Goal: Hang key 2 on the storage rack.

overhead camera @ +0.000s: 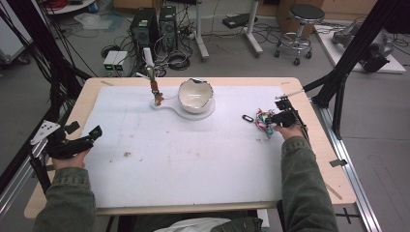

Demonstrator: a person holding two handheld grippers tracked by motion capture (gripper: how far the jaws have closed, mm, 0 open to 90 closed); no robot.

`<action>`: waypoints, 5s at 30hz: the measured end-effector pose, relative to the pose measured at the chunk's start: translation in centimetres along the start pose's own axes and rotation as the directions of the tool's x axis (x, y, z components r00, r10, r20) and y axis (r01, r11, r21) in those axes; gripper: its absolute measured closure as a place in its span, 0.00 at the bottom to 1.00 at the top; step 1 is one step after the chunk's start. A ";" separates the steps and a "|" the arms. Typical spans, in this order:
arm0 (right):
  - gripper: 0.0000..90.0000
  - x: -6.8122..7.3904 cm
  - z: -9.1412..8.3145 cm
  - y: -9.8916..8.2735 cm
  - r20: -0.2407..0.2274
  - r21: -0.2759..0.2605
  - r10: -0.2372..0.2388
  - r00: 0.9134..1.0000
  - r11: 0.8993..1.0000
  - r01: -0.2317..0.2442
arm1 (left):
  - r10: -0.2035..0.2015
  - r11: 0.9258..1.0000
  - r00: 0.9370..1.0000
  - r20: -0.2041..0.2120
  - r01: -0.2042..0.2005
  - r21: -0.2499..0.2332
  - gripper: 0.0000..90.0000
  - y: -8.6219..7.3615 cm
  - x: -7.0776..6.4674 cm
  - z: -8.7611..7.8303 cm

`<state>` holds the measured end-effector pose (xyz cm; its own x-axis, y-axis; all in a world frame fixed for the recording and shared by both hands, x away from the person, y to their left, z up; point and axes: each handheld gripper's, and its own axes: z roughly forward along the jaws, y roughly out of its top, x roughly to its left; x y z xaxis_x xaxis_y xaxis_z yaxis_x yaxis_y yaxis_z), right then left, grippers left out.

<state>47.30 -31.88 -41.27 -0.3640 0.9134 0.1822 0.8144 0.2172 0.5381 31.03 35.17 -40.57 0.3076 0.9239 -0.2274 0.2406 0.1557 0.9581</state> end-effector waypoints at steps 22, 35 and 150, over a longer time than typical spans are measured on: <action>1.00 -0.2 -3.1 0.1 -0.067 -0.122 0.042 0.997 0.991 -0.050 | -0.003 1.000 1.000 0.000 0.003 -0.006 0.02 0.0 0.0 0.1; 1.00 0.3 -5.4 0.8 -0.107 -0.198 0.027 0.994 0.979 -0.047 | -0.005 1.000 1.000 0.000 0.005 -0.008 0.02 0.0 -0.1 0.1; 1.00 16.1 -19.5 10.8 -0.399 -0.503 -0.317 0.860 0.861 0.083 | 0.132 0.991 0.965 0.228 -0.126 -0.039 0.02 6.5 -6.6 3.7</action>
<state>41.44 -21.54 -16.44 -0.7515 0.5797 0.3150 0.4433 0.0902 0.8918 33.98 28.78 -33.51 0.5382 0.8323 -0.1328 0.1639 0.0512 0.9851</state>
